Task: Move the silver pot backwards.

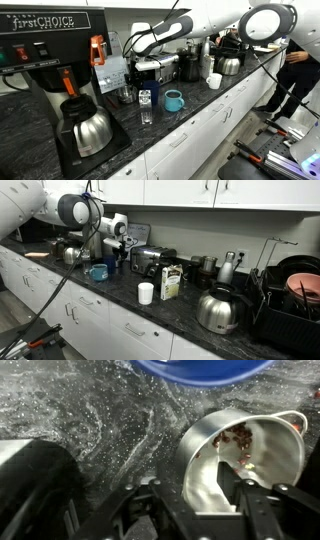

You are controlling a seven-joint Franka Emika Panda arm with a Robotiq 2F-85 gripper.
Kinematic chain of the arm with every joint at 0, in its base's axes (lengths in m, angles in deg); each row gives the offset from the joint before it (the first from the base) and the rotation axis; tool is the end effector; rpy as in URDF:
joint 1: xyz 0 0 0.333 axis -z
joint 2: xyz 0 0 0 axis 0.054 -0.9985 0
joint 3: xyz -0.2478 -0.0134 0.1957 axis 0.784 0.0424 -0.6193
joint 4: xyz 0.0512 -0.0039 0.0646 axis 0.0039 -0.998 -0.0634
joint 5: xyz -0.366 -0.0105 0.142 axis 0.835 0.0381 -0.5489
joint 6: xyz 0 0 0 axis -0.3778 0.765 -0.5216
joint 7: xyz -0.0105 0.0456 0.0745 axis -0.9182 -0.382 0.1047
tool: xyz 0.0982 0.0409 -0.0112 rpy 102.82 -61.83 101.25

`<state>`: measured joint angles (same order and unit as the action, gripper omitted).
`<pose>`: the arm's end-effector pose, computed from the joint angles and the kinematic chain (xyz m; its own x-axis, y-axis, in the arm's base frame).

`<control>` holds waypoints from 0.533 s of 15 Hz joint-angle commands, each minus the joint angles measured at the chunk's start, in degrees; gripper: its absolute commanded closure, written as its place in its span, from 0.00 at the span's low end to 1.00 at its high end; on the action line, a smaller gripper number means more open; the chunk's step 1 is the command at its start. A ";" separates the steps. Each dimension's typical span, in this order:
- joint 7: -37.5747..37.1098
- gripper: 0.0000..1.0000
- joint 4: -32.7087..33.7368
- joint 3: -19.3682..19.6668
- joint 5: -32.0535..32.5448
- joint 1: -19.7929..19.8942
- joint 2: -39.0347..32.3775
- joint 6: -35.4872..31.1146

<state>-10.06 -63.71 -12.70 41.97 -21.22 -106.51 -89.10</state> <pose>0.6913 0.3906 0.2821 0.9665 0.2293 0.1156 0.2462 -0.9553 -0.1636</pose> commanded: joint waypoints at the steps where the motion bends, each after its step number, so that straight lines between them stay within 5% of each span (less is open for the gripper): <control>1: 1.46 0.14 2.21 -1.14 -1.30 1.12 0.18 1.85; 3: 1.96 0.02 2.25 -1.49 -1.65 1.71 1.17 1.48; 8: 2.89 0.00 1.66 -2.39 -3.66 4.01 4.53 0.33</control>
<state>-8.82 -60.44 -13.74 40.05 -18.98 -104.45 -89.00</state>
